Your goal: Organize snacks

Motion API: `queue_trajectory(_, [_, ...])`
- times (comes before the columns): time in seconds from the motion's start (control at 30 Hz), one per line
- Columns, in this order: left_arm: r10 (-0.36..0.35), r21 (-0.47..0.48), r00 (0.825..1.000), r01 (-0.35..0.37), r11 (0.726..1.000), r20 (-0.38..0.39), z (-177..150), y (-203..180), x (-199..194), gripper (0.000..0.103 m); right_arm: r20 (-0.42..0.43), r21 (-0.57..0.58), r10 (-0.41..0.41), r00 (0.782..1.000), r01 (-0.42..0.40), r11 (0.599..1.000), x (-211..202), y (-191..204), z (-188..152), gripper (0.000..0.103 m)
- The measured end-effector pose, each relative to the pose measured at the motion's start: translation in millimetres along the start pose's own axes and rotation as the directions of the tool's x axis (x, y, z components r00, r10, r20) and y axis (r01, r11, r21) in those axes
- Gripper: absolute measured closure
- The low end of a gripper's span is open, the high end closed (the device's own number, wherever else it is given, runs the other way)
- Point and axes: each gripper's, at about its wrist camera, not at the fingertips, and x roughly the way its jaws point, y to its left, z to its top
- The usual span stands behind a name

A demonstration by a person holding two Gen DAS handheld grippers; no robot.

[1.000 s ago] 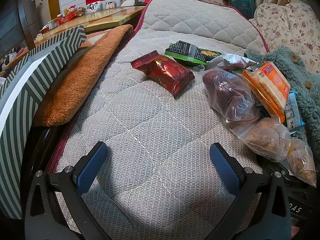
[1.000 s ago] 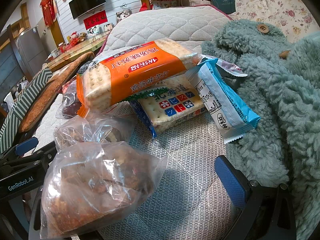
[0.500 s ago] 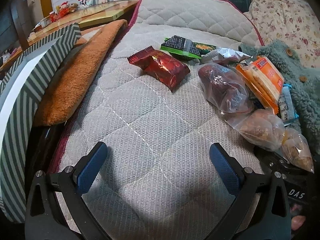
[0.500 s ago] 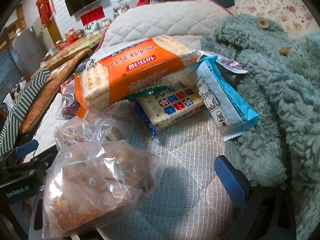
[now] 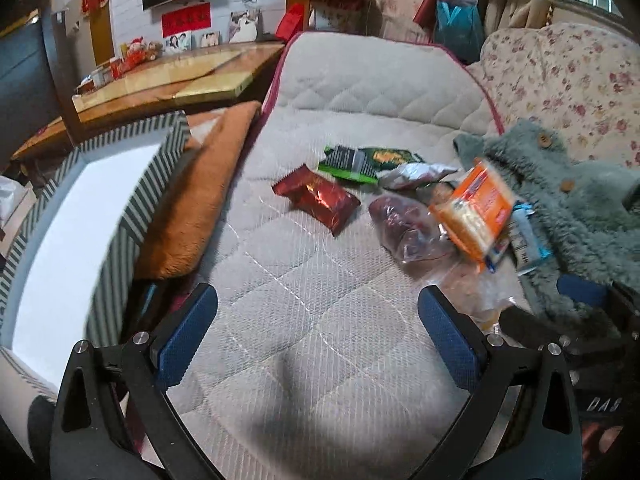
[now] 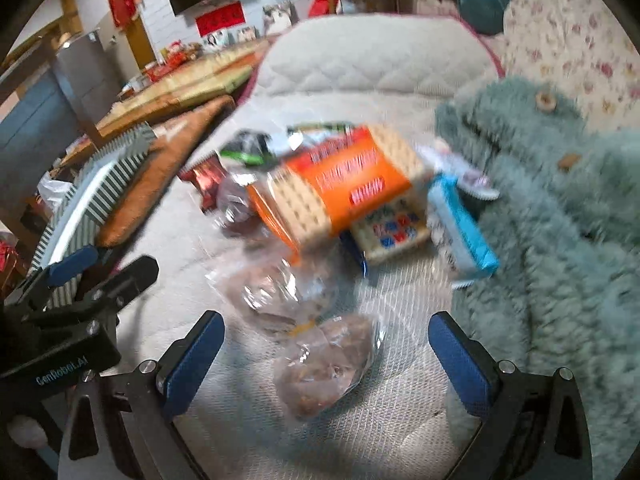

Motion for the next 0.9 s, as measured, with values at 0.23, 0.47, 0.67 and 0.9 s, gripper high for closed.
queue_trajectory(0.23, [0.008, -0.020, 1.000, -0.008, 1.000, 0.006, 1.0, 4.8, -19.9, 0.002, 0.073, -0.041, -0.004, 0.997, 0.007, 0.999, -28.0, 7.9, 6.0, 0.001])
queue_trajectory(0.47, [0.030, -0.022, 0.999, -0.030, 0.999, 0.015, 4.9, 5.8, -30.9, 0.002, 0.119, -0.085, -0.006, 0.993, 0.016, 0.996, -42.6, 22.1, 16.8, 0.001])
queue_trajectory(0.67, [0.041, -0.011, 0.999, -0.041, 0.999, 0.017, 7.3, 2.1, -33.0, 0.002, 0.128, -0.096, -0.003, 0.992, 0.015, 0.995, -47.8, 23.2, 18.5, 0.001])
queue_trajectory(0.9, [0.042, -0.011, 0.999, -0.042, 0.999, 0.000, 8.0, 2.2, -29.0, 0.002, 0.122, -0.106, -0.011, 0.992, 0.024, 0.994, -46.2, 22.5, 19.4, 0.001])
